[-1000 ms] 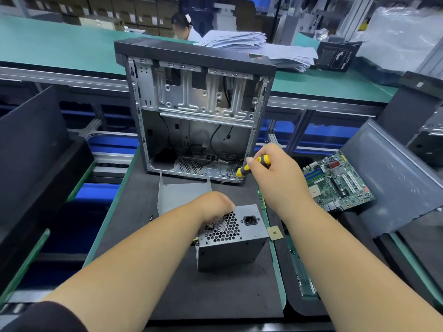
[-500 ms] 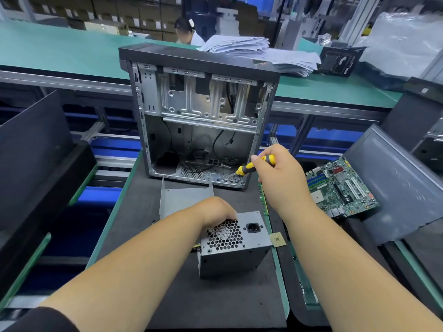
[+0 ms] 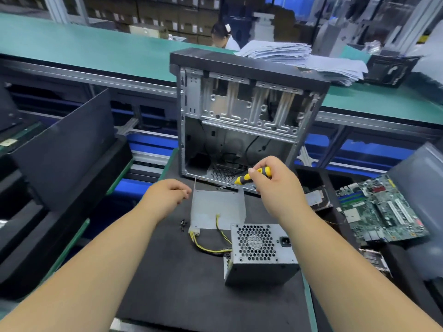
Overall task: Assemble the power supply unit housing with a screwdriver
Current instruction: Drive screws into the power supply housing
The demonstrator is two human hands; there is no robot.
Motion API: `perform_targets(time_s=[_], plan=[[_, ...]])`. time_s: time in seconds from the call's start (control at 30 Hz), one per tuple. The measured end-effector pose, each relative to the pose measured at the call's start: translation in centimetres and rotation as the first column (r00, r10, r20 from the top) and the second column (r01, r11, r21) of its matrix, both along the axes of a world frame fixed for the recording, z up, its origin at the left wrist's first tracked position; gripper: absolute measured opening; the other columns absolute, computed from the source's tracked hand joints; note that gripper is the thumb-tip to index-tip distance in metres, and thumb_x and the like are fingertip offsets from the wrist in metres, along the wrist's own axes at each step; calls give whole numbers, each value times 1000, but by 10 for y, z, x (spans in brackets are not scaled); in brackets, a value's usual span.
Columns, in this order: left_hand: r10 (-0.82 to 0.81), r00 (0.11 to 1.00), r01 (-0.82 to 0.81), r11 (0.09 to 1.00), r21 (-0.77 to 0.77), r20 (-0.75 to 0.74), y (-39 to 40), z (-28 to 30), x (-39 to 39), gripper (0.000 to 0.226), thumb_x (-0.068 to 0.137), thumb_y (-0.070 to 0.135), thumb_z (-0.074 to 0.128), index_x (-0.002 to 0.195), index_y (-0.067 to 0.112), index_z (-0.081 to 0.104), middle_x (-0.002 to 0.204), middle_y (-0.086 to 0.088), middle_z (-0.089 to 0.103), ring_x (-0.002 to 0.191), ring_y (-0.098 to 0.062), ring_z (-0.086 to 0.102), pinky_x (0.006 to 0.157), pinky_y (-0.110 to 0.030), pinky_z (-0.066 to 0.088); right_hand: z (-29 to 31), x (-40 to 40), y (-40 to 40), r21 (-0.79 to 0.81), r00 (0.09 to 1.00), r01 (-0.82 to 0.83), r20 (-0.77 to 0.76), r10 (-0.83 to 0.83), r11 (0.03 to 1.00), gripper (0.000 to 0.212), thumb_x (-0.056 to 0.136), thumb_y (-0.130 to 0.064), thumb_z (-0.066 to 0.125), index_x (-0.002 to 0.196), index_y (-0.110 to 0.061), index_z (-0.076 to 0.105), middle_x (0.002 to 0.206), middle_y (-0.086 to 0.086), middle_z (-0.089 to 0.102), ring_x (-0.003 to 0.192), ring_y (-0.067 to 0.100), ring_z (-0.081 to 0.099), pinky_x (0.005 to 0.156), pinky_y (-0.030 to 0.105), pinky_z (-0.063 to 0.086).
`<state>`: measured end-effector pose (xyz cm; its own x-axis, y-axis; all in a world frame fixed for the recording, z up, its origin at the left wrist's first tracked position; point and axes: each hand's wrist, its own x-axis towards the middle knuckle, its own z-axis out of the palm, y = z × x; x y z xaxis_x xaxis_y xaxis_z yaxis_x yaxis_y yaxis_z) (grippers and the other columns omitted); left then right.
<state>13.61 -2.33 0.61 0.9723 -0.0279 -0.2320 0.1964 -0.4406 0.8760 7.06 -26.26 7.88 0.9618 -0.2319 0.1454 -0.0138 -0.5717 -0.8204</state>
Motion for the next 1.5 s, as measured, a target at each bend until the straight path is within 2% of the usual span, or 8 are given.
perform_targets(time_s=[0.13, 0.3, 0.43, 0.57, 0.73, 1.17, 1.37, 1.5], plan=[[35, 999, -33, 998, 55, -30, 30, -32, 4, 16, 85, 14, 66, 80, 29, 72, 84, 5, 70, 81, -16, 63, 73, -30, 50, -9, 12, 19, -22, 998, -51, -30, 50, 998, 14, 94, -44, 53, 83, -35, 53, 58, -16, 55, 49, 5, 43, 56, 33, 41], [-21, 999, 27, 977, 212, -32, 34, -63, 12, 19, 81, 16, 64, 76, 33, 70, 74, 11, 67, 66, -10, 61, 58, -22, 44, -11, 23, 34, -58, 998, -51, -47, 48, 997, 14, 94, -44, 53, 83, -35, 53, 61, -23, 58, 51, 4, 46, 55, 30, 42], [-142, 989, 146, 928, 343, -38, 27, -80, 20, 26, 85, 12, 57, 81, 35, 68, 81, 16, 66, 70, -5, 60, 57, -18, 42, -13, 30, 37, -69, 998, -30, -56, 26, 997, 13, 93, -44, 54, 84, -35, 54, 64, -19, 58, 58, 9, 50, 58, 32, 43], [-281, 956, 289, 840, 460, -88, 21, -95, 28, 32, 87, 9, 56, 91, 37, 69, 87, 16, 66, 84, -7, 62, 73, -19, 47, -16, 33, 35, -46, 997, -17, -70, 14, 999, 13, 94, -42, 54, 83, -34, 54, 61, -18, 58, 51, 7, 44, 56, 33, 42], [-292, 955, 275, 818, 506, -47, 17, -106, 35, 24, 86, 15, 63, 80, 38, 65, 81, 16, 62, 73, -3, 58, 60, -17, 40, -17, 33, 31, -51, 996, 3, -84, -8, 999, 14, 94, -41, 54, 83, -32, 54, 61, -20, 57, 48, 3, 42, 54, 30, 39], [-450, 893, 333, 665, 668, 3, 7, -106, 32, 13, 87, 16, 53, 86, 28, 51, 101, 4, 54, 96, -18, 52, 78, -29, 46, -8, 29, 25, -59, 996, -11, -86, 6, 998, 13, 94, -42, 54, 85, -34, 54, 60, -30, 55, 51, 5, 43, 54, 30, 39], [-269, 962, 190, 798, 572, 55, 9, -95, 32, 13, 84, 13, 51, 85, 26, 53, 86, 6, 60, 80, -18, 57, 69, -30, 48, -1, 26, 21, -67, 998, 14, -62, -19, 998, 12, 92, -44, 55, 84, -35, 53, 61, -18, 51, 59, 11, 46, 57, 32, 42], [-52, 994, 19, 951, 308, 98, 8, -67, 34, 16, 81, 14, 58, 76, 29, 60, 74, 7, 63, 71, -15, 59, 59, -25, 46, 4, 24, 20, -31, 999, 8, -37, -9, 999, 12, 93, -43, 55, 83, -35, 53, 61, -18, 53, 58, 10, 47, 56, 32, 44]])
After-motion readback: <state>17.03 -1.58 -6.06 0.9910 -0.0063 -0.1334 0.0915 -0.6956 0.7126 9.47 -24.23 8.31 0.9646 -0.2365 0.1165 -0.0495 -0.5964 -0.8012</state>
